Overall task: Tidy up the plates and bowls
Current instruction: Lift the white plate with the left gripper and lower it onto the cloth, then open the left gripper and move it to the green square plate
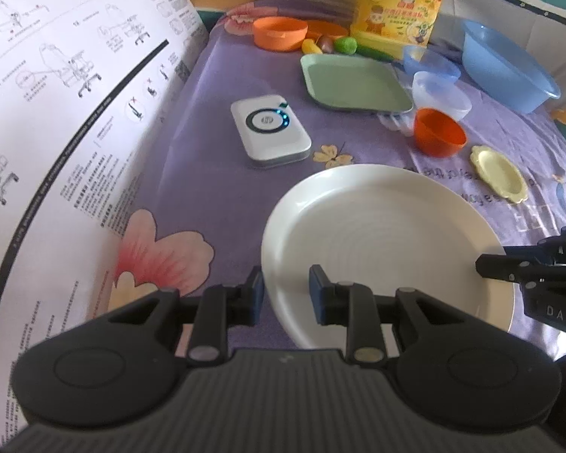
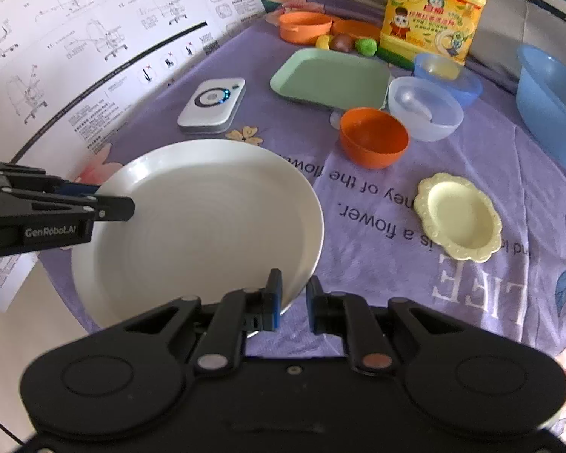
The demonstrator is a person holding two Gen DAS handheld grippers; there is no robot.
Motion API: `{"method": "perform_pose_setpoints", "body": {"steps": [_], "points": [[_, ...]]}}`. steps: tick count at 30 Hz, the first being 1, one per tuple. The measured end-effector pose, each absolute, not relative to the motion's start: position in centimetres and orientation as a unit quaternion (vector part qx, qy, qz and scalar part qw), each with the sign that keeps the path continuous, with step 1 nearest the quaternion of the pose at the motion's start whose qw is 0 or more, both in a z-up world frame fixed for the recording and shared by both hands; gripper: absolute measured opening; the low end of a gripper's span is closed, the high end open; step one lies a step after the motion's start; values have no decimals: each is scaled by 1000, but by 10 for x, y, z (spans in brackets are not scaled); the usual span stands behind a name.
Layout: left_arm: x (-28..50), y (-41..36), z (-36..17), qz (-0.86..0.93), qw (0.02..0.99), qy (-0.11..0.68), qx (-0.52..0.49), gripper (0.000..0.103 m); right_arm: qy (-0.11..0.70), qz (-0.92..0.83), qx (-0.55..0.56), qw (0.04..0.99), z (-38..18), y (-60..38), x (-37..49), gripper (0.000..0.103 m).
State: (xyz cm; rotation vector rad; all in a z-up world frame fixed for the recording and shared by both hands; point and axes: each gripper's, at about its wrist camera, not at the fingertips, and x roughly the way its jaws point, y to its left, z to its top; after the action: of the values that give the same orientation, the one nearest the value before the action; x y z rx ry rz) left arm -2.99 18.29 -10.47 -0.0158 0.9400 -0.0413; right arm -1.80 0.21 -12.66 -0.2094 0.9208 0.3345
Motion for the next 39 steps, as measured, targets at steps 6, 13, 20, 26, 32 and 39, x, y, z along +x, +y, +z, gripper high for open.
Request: {"method": "perform_pose_setpoints", "body": {"steps": [6,13,20,26,32,39], "points": [[-24,183,-117,-16,887,462,2,25,450,164,-103,872,-137,4,-14,14],[-21,183,-117,-14,889,458,3,27,453,167,-92,871,-139,1,-9,15],[-27,184,-107,30,899,436,20,100,437,160,-55,883,-125,-16,-11,93],[-28,187,-90,39,902,429,2,103,434,147,-20,889,-115,-35,-11,101],[-29,183,-82,37,904,426,2,103,424,141,-11,895,-108,-44,-17,103],[-29,176,-75,32,906,422,7,103,418,139,-1,898,-102,-52,-21,103]]}}
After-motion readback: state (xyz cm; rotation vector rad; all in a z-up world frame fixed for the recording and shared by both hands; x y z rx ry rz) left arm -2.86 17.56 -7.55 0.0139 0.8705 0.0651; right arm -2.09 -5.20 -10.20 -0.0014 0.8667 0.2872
